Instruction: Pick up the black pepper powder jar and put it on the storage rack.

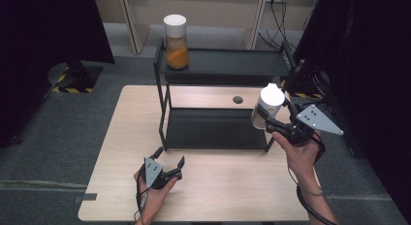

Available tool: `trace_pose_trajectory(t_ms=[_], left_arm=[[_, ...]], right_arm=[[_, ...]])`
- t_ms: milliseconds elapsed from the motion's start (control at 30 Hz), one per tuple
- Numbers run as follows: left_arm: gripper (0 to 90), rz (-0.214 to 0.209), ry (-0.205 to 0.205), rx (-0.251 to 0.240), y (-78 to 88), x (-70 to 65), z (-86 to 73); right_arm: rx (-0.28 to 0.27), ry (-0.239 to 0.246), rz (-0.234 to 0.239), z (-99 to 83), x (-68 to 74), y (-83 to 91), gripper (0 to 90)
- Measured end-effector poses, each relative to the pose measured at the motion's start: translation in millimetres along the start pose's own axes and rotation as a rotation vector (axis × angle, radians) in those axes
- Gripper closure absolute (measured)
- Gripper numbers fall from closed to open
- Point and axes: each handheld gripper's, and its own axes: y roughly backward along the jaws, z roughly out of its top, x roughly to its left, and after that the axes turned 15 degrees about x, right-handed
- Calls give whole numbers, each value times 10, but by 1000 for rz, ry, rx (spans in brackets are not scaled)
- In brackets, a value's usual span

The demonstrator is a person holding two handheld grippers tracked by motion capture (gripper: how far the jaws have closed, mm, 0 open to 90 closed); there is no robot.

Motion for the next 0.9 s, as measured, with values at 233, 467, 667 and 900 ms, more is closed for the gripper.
trace_pose_trajectory(t_ms=[233,467,667,900], left_arm=[[119,-1,1,0,0,3,-1],[119,-1,2,-2,0,2,-4],[119,-2,2,-3,1,4,-4],[119,-2,3,-3,1,4,-6]], right_arm=[[-14,-10,-3,96,-30,-53,309],[-29,3,-18,223,-36,-92,309],[-45,-8,-21,306,-65,-130,309],[-49,-7,-27,396,-84,-167,309]])
